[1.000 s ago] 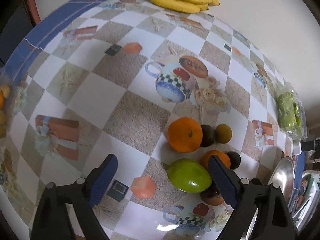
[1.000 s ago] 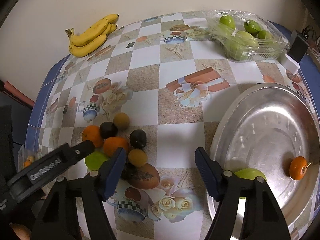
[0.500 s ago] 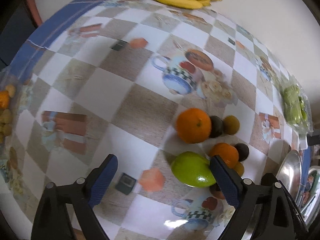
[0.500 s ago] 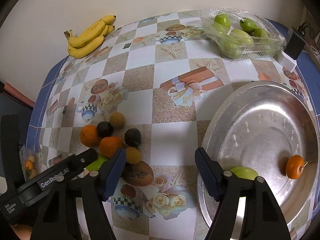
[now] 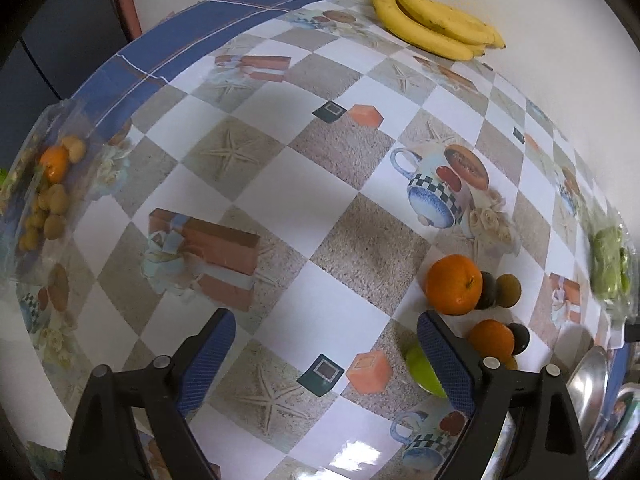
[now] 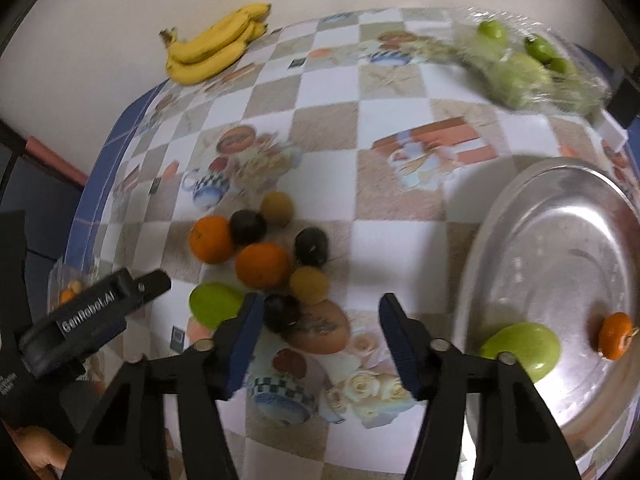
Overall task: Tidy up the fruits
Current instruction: 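Move both open tools back toward the fruit cluster, then grasp a dark plum with the right tool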
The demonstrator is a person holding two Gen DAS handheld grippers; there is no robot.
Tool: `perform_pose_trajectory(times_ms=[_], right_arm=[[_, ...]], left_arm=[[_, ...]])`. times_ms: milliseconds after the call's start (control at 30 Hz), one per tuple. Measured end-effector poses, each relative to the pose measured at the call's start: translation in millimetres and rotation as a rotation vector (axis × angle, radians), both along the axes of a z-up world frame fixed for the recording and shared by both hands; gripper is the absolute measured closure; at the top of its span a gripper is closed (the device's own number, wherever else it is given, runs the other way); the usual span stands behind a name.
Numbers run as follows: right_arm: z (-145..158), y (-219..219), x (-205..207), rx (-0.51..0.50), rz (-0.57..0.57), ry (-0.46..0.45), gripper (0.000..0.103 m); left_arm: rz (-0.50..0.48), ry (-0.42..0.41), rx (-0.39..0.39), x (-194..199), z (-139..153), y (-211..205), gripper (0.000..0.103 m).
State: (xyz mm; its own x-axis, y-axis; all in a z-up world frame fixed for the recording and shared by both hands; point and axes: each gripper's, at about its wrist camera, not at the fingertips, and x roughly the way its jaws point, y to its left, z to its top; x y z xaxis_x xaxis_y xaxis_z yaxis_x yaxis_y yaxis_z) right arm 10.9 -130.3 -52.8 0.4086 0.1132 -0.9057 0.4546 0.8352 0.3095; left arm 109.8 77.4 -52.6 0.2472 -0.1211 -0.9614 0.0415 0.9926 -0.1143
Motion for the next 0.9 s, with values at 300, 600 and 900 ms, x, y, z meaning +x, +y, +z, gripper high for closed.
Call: perform_pose_trajectory(times_ms=[300, 600, 900], right_arm=[[-10.1, 8.9, 7.2, 0.062, 0.002, 0.000, 0.063], [-18.1, 15.9, 11.1, 0.073, 0.030, 0.024, 0.070], [-15.4, 17.5, 13.1, 0.032, 0.044, 0.032, 0.073]], left_arm=[[-0.016, 0.011, -0.026, 2.4, -0.2, -13.5, 0.009], [-0.024, 0.016, -0.039, 6.4, -2.4, -20.4, 0.009], [-0.028, 0.018, -0.044, 7.6, -3.5, -20.5, 0.009]])
